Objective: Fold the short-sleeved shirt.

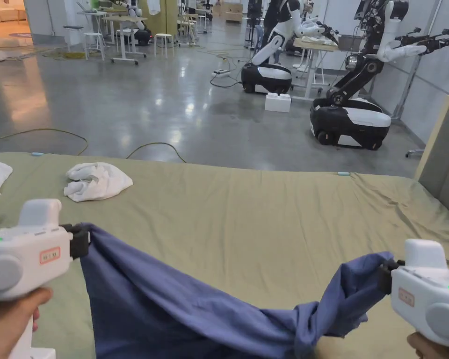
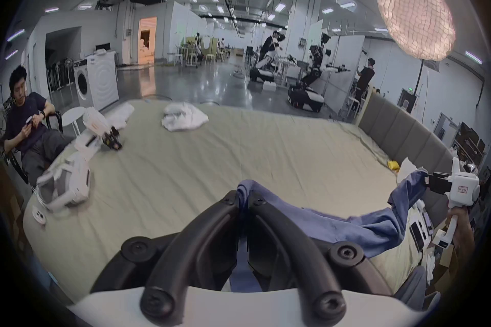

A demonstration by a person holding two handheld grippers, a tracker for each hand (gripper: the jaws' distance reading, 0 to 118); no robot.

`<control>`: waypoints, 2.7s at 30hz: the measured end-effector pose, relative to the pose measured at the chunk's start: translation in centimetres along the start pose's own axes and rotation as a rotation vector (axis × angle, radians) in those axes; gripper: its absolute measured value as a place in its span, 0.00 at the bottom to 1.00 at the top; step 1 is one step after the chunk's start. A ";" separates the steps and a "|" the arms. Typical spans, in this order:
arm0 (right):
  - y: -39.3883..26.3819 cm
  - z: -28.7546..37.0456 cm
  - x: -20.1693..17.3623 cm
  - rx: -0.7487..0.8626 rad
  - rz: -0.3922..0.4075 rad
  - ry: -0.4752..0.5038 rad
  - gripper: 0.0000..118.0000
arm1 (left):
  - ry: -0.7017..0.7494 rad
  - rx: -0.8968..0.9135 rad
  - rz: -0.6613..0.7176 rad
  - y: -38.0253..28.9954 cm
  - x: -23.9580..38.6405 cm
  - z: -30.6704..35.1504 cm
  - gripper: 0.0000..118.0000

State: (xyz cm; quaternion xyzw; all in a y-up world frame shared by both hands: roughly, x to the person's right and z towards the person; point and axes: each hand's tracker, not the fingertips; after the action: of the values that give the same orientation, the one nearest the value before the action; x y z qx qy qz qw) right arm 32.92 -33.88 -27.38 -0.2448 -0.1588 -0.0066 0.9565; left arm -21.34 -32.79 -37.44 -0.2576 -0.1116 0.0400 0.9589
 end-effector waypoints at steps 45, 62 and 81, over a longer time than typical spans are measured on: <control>8.1 -0.9 0.6 0.098 0.056 -0.104 0.03 | 0.149 0.048 0.054 5.6 -7.4 0.6 0.05; -11.8 4.4 3.4 -0.199 0.036 -0.133 0.03 | 0.139 -0.219 0.262 -15.7 -10.9 6.3 0.05; -10.2 7.4 -5.0 0.028 0.041 0.004 0.64 | 0.156 -0.129 -0.068 -13.6 -3.2 5.8 0.51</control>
State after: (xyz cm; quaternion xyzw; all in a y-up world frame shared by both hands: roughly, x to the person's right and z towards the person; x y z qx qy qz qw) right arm 25.02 -39.70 -18.06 -0.2346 -0.1516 0.0147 0.9601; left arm -25.50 -42.18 -26.36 -0.3174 -0.0477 -0.0200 0.9469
